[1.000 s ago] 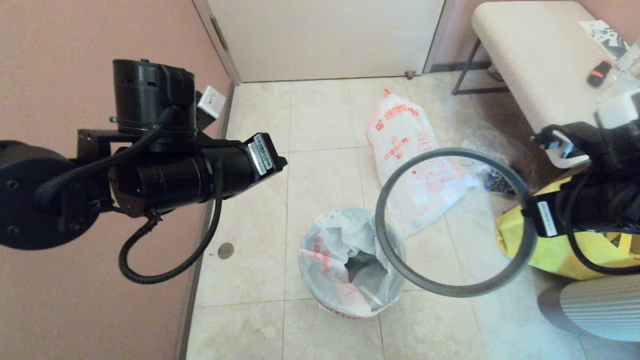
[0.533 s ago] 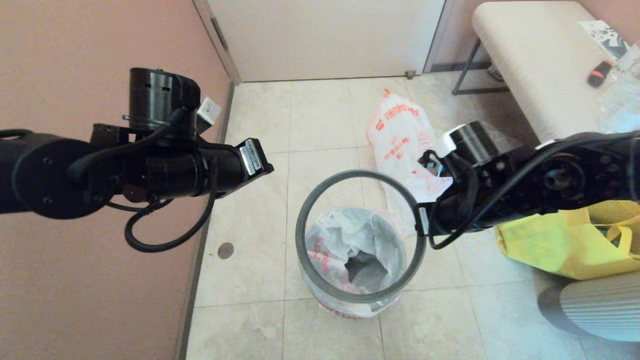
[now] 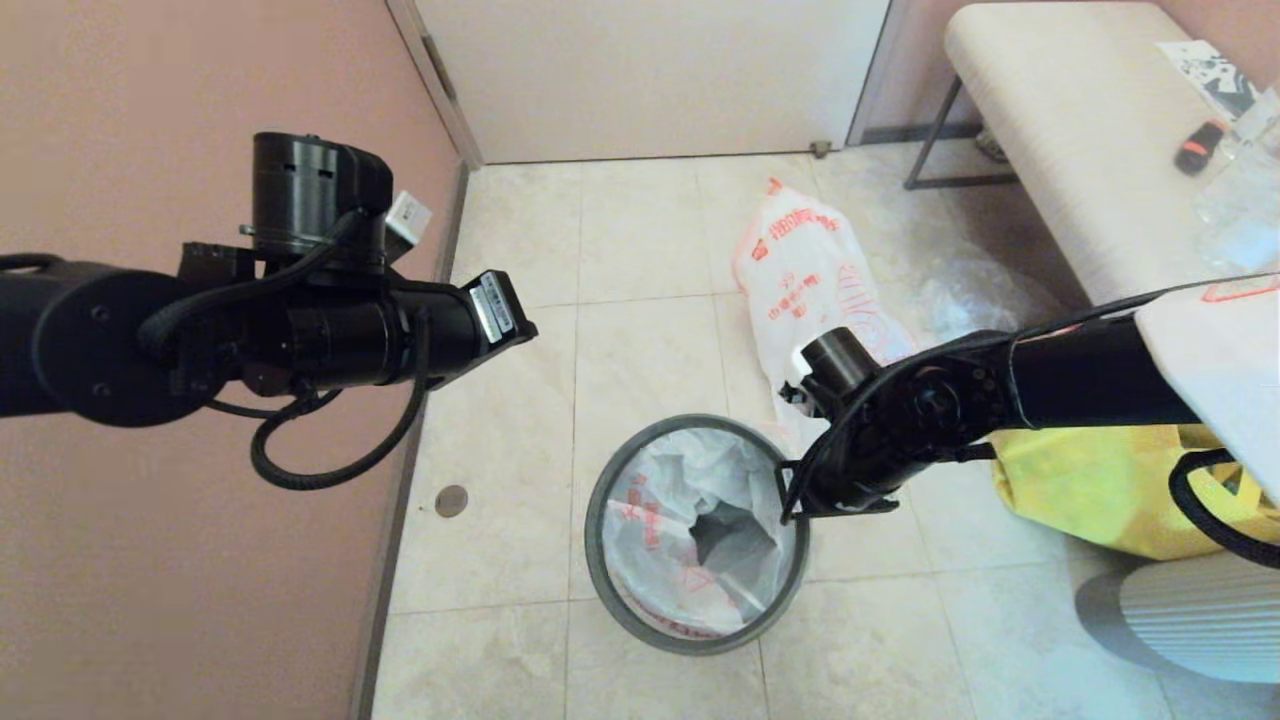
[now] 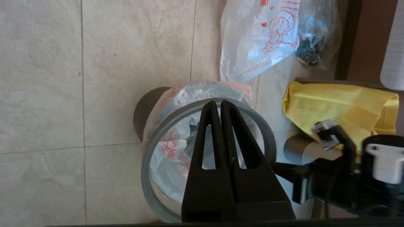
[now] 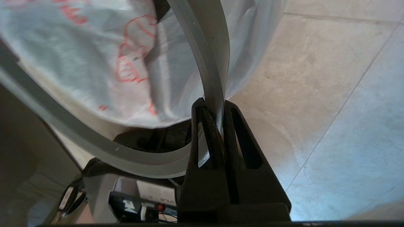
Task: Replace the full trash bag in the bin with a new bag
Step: Place the trash can ring on the trash can
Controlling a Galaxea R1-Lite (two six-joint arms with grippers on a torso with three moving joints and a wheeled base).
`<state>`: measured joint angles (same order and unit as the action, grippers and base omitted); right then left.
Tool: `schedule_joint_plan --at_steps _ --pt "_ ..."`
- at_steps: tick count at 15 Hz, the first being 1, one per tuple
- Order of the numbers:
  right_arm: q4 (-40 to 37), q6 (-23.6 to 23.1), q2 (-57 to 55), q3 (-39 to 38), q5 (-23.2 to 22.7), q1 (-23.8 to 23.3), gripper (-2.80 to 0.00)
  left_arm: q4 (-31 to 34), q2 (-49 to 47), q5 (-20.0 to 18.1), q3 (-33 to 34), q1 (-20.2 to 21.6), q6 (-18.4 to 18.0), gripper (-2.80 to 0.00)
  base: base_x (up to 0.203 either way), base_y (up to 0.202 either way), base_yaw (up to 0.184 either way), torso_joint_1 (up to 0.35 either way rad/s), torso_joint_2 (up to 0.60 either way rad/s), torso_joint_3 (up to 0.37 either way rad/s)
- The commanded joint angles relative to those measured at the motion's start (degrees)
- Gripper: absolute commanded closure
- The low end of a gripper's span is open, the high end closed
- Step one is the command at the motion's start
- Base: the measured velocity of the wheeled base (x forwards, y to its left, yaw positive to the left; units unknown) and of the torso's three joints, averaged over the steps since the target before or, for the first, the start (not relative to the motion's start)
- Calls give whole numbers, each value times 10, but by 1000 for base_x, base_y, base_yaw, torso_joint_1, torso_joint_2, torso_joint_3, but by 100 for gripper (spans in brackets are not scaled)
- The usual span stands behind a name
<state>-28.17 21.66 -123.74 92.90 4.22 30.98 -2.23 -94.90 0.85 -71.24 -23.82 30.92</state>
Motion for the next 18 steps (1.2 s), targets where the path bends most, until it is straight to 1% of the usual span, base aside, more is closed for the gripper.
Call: schedule_joint_plan --at_steps 1,8,15,18 --pt "-2 1 -26 15 0 -5 0 -1 1 -1 -1 5 2 0 0 0 0 0 0 0" --pt "-3 -5 -60 48 0 -43 0 -1 -3 -2 -6 17 1 0 0 0 0 0 0 0" --pt "-2 -14 -85 62 6 -43 0 -1 -3 -2 -6 17 2 0 0 0 0 0 0 0" --pt "-2 -14 -99 82 25 -43 0 -1 -2 -2 -6 17 2 0 0 0 0 0 0 0"
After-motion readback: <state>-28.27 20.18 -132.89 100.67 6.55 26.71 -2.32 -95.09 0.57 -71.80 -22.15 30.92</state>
